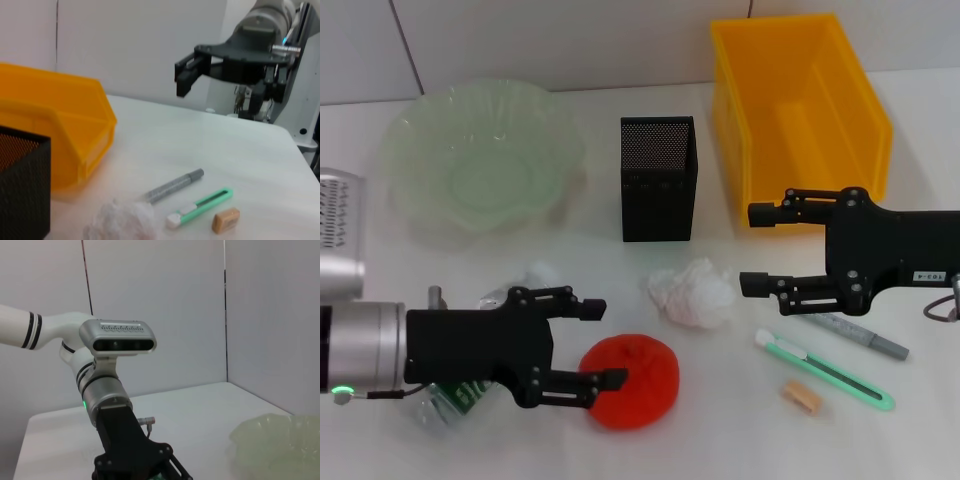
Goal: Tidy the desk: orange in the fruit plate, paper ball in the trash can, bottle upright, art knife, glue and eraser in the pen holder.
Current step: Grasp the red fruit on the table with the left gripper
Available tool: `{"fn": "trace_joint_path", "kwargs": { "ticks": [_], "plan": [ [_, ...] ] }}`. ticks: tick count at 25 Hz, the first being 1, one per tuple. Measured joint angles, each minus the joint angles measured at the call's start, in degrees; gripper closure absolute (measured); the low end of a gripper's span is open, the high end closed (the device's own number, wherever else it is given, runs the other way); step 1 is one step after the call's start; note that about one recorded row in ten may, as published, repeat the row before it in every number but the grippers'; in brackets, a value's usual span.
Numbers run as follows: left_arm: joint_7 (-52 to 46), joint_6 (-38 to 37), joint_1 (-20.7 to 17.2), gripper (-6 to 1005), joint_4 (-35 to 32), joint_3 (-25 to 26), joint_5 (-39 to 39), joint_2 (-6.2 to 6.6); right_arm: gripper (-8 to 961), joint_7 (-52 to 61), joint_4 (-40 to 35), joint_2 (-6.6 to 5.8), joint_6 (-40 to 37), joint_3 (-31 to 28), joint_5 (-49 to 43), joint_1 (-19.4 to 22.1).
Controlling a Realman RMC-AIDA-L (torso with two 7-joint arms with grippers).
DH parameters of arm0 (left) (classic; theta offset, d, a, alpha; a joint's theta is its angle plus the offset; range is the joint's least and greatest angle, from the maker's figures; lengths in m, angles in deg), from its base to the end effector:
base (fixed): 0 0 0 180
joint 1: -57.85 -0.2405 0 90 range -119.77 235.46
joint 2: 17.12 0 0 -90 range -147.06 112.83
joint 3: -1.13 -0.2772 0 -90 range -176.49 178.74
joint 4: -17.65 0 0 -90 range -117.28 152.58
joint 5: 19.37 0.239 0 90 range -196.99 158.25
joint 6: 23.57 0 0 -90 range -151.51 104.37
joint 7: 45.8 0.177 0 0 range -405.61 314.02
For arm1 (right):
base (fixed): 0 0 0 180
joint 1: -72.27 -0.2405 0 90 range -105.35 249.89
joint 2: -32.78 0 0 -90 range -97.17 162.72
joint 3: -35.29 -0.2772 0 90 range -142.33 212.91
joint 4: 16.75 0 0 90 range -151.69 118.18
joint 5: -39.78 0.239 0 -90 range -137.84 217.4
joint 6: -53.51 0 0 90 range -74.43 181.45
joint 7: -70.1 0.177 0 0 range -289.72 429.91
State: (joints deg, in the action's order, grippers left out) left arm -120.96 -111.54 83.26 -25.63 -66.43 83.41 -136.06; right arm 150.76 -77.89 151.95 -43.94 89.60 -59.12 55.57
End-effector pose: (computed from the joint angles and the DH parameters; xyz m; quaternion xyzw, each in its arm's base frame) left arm -0.2514 0.3353 -0.0859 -0.9745 -0.1015 -0.1986 0.0258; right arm 0.2510 0.3302 0.0097 -0.9508 0.0931 0.2665 0.1278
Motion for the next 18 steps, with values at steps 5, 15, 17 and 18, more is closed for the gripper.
{"fn": "trace_joint_path", "kwargs": {
  "ticks": [5, 15, 17, 18],
  "plan": [
    [1.8, 1.7, 0.3, 218, 1.8, -2.3, -1.2, -0.13, 194, 0.1, -0.3, 0.0, 0.0, 0.0, -0.4, 0.0],
    [3.9, 6.4, 0.4, 229, 4.0, -6.3, -3.8, -0.19, 195, 0.2, -0.3, 0.0, 0.0, -0.1, -0.4, 0.0],
    [3.9, 7.0, 0.4, 232, 4.0, -7.1, -4.0, -0.21, 195, 0.2, -0.3, 0.0, 0.0, -0.1, -0.4, 0.0],
    [4.0, 8.5, 0.4, 233, 4.4, -8.9, -5.1, -0.23, 195, 0.2, -0.3, 0.0, 0.0, -0.1, -0.4, 0.0]
  ]
}}
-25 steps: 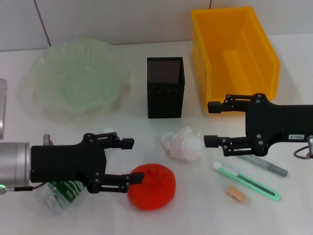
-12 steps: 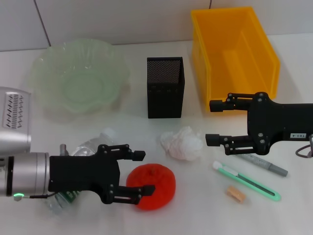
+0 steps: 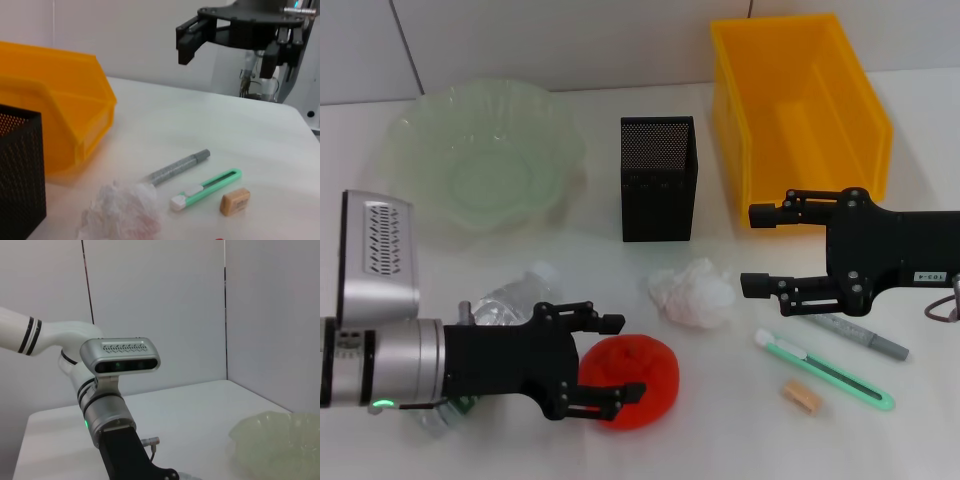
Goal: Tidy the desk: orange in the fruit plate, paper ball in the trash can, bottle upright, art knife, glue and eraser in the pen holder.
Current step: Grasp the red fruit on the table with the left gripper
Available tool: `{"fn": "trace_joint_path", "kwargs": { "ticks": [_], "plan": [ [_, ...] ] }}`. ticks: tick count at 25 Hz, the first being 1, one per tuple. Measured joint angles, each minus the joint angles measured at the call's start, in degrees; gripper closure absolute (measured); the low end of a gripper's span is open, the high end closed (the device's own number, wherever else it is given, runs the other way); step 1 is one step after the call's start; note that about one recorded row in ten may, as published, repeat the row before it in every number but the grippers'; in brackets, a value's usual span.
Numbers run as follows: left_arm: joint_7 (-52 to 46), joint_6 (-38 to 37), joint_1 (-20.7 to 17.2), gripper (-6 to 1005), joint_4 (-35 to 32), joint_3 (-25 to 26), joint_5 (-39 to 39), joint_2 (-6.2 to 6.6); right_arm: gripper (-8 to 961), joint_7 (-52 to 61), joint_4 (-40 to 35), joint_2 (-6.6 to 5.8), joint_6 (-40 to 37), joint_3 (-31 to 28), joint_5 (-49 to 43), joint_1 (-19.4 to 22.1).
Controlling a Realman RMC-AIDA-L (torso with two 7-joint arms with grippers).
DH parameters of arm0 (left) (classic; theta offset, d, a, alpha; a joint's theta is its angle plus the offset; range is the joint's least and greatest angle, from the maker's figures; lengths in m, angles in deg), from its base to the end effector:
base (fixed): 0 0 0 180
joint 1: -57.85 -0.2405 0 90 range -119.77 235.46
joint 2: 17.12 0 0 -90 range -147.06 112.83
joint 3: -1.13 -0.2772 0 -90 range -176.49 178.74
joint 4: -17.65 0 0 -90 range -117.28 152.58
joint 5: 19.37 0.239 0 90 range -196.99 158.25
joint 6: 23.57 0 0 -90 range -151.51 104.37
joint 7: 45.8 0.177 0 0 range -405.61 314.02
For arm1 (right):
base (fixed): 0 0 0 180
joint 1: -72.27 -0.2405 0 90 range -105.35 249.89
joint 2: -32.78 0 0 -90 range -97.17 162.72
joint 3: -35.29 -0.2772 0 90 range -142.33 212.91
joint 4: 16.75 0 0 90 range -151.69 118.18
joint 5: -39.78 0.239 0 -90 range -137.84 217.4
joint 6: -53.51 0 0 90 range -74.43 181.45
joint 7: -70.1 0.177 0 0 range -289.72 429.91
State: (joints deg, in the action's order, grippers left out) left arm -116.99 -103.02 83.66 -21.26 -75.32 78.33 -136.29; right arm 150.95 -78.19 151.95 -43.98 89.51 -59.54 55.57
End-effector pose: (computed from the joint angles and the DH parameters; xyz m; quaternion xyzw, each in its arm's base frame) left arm -0.2555 0.3329 -0.1199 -0.9790 -0.0933 -0.1780 0.0350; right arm 0.2514 0.3303 0.0101 -0.9518 0.0933 0.2630 0.1277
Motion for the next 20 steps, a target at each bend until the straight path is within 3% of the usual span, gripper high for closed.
{"fn": "trace_joint_path", "kwargs": {
  "ticks": [20],
  "plan": [
    [0.6, 3.1, 0.6, 280, 1.7, -2.4, -1.6, 0.0, 195, 0.0, 0.1, 0.0, 0.0, 0.0, 0.0, -0.4]
  ]
}}
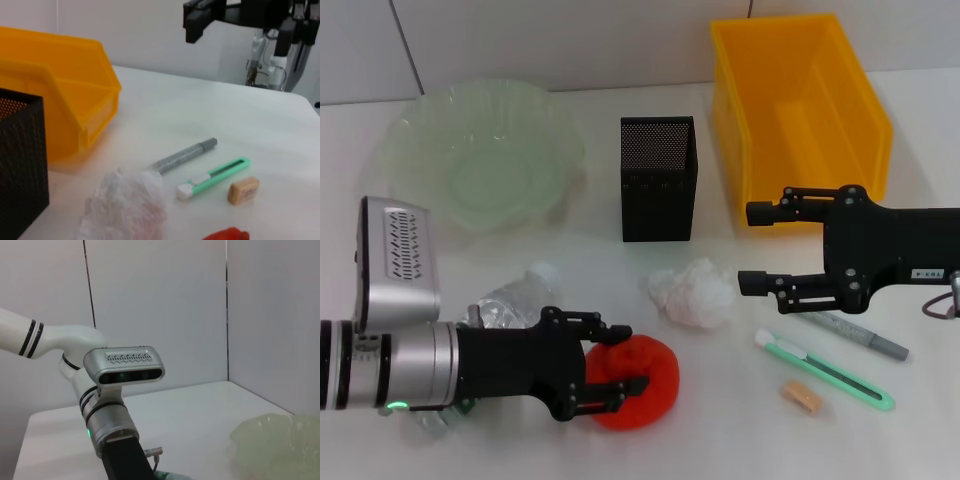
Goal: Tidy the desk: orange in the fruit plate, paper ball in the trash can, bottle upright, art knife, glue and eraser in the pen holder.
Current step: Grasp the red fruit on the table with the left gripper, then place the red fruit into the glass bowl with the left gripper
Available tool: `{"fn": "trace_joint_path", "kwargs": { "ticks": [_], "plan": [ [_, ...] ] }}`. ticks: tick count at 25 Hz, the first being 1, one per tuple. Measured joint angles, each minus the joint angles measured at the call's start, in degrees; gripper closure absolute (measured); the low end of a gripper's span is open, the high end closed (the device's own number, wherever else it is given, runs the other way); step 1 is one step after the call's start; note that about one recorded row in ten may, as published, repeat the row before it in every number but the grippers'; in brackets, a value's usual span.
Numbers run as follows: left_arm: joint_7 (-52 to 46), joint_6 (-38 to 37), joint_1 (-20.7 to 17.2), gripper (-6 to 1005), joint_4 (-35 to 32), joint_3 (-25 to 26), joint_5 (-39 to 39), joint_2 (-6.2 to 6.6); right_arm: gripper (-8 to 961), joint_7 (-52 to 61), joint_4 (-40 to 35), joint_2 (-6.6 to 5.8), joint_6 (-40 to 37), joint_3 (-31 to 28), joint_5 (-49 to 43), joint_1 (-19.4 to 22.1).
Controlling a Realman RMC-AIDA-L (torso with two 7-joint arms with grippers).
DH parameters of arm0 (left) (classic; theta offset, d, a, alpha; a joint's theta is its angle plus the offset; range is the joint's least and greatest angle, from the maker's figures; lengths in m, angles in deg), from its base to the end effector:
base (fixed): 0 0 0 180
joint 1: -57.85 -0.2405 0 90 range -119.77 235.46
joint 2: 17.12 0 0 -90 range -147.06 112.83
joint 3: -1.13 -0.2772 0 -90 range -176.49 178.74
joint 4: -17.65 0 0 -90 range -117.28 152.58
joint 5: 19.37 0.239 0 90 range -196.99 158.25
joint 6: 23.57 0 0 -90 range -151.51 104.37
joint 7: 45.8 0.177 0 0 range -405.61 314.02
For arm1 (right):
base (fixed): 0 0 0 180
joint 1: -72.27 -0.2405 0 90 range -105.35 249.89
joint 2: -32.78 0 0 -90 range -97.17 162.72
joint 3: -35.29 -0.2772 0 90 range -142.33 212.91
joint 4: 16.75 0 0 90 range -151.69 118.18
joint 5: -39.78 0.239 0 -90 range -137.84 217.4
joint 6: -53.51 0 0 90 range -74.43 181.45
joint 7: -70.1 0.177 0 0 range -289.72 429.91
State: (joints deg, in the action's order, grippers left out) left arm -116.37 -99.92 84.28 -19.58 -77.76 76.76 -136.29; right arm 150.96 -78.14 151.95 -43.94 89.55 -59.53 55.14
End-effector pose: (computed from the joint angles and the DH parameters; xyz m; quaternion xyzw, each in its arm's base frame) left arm -0.2576 0.3349 -0.1294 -0.9801 -0.0966 -0.1683 0.0415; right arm 0.2490 0.3321 0.0099 -0.9521 0.0902 0.2635 0.1266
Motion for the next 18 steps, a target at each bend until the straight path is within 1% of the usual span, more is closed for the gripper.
{"fn": "trace_joint_path", "kwargs": {
  "ticks": [3, 7, 12, 18],
  "plan": [
    [0.0, 0.7, 0.0, 355, -0.1, -1.3, 0.2, 0.0, 196, 0.0, 0.0, 0.0, 0.1, 0.1, 0.0, -0.1],
    [0.0, 0.8, 0.0, 455, -0.3, -1.6, 0.2, 0.0, 197, 0.0, 0.0, 0.0, 0.2, 0.2, 0.0, -0.2],
    [0.2, 0.8, 0.0, 690, -0.4, -1.7, 0.3, 0.0, 198, 0.0, -0.1, 0.0, 0.4, 0.3, 0.0, -0.3],
    [0.6, -0.8, -0.6, 806, -1.4, -1.7, 0.0, 0.1, 199, 0.0, -0.1, 0.0, 0.5, 0.1, 0.0, -0.3]
  ]
}}
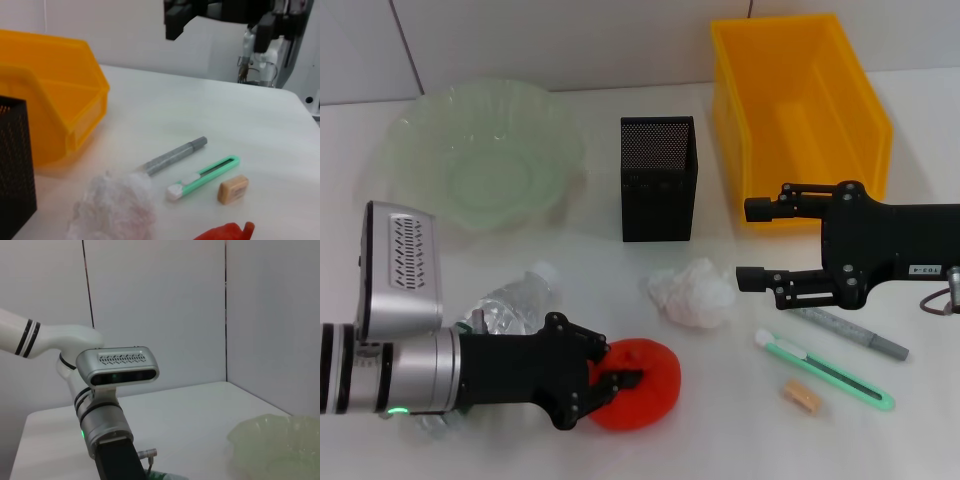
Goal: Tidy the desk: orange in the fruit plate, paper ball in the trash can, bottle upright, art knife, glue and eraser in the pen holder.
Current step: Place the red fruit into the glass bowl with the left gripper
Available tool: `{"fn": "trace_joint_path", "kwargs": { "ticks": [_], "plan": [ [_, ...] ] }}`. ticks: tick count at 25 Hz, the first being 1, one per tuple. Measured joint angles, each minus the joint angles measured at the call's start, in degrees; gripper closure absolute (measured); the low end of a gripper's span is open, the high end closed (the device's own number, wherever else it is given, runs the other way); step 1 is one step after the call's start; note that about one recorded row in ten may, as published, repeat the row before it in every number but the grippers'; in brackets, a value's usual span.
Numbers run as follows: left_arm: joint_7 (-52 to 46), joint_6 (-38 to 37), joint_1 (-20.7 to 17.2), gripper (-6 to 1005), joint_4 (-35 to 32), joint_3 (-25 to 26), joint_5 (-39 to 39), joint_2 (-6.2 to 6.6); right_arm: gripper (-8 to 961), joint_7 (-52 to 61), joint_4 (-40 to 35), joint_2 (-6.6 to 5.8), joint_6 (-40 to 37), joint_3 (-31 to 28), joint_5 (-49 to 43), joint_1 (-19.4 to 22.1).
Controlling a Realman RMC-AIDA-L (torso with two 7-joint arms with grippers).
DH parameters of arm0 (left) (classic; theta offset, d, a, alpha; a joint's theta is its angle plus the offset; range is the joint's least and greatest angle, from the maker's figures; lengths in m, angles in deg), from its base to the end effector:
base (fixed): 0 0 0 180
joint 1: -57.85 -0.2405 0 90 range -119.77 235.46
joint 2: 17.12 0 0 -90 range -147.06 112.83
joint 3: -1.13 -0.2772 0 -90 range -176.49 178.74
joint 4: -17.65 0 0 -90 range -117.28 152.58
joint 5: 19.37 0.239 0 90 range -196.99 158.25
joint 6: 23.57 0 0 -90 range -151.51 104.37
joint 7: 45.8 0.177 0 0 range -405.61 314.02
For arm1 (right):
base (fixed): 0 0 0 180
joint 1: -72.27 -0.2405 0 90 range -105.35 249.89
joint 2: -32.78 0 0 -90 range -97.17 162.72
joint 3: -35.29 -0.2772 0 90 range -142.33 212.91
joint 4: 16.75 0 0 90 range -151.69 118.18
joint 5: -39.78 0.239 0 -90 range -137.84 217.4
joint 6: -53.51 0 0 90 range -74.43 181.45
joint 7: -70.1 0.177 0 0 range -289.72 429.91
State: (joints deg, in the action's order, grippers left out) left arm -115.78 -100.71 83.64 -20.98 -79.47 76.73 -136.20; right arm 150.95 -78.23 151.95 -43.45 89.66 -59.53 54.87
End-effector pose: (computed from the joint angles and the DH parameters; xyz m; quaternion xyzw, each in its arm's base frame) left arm -0.2549 0.3291 -0.1307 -0.9826 -0.0791 -0.1655 0.0297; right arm 0.2475 0.3347 0.0099 -0.9522 0.0881 0.2623 0.1294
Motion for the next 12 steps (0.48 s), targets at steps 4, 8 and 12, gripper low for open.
{"fn": "trace_joint_path", "kwargs": {
  "ticks": [4, 8, 12],
  "plan": [
    [0.0, -1.8, -0.6, 844, -1.1, 0.3, 0.0, 0.04, 200, 0.0, 0.1, 0.0, 0.2, 0.0, 0.0, 0.0],
    [-0.4, -3.7, -2.1, 882, -3.9, 0.5, -0.8, 0.18, 200, 0.0, 0.2, 0.0, 0.3, -0.1, 0.0, 0.0],
    [-1.2, -6.7, -4.6, 904, -8.3, 0.8, -3.1, 0.4, 201, 0.0, 0.2, 0.0, 0.4, -0.1, 0.0, 0.0]
  ]
}}
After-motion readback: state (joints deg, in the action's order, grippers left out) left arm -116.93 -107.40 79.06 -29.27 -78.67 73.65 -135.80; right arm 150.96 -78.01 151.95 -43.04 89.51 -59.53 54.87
